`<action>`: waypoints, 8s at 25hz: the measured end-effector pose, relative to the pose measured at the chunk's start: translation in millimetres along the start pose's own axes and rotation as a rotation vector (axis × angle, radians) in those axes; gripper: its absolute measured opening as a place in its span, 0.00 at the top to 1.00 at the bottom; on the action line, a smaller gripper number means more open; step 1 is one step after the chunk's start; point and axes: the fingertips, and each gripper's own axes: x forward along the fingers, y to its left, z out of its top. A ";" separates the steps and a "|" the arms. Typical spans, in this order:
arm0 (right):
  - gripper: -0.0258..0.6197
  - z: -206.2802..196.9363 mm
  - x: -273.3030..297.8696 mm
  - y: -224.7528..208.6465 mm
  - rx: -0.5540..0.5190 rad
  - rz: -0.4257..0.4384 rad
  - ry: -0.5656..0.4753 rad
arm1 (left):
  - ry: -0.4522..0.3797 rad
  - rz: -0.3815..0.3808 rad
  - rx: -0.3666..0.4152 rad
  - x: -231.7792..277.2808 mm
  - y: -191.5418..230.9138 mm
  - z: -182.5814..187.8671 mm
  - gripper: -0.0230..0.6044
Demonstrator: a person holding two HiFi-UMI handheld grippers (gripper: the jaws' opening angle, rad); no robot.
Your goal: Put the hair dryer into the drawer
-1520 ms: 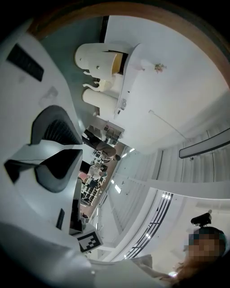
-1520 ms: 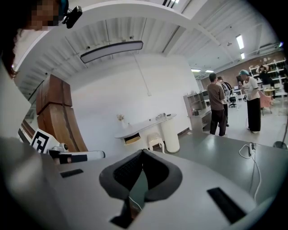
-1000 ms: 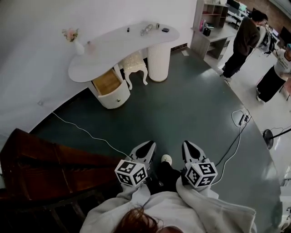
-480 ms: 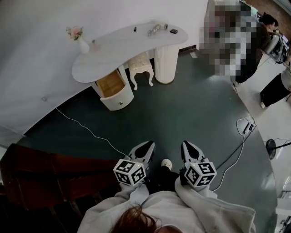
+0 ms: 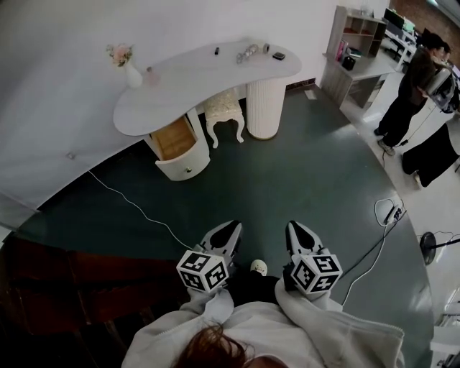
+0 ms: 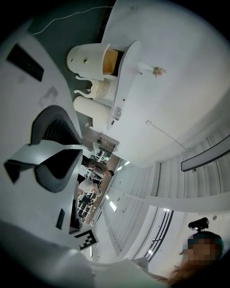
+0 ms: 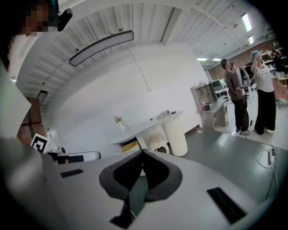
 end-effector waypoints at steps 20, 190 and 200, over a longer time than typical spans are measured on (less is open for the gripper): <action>0.88 23.1 72.1 -19.7 0.012 0.002 0.031 | 0.000 0.029 -0.069 50.9 50.4 24.8 0.90; 0.88 353.9 772.0 -348.4 0.116 -0.037 0.233 | 0.757 0.109 0.456 885.7 515.0 341.9 0.42; 0.88 348.0 764.0 -349.2 0.127 -0.043 0.239 | 0.693 0.094 0.464 886.9 514.9 341.2 0.58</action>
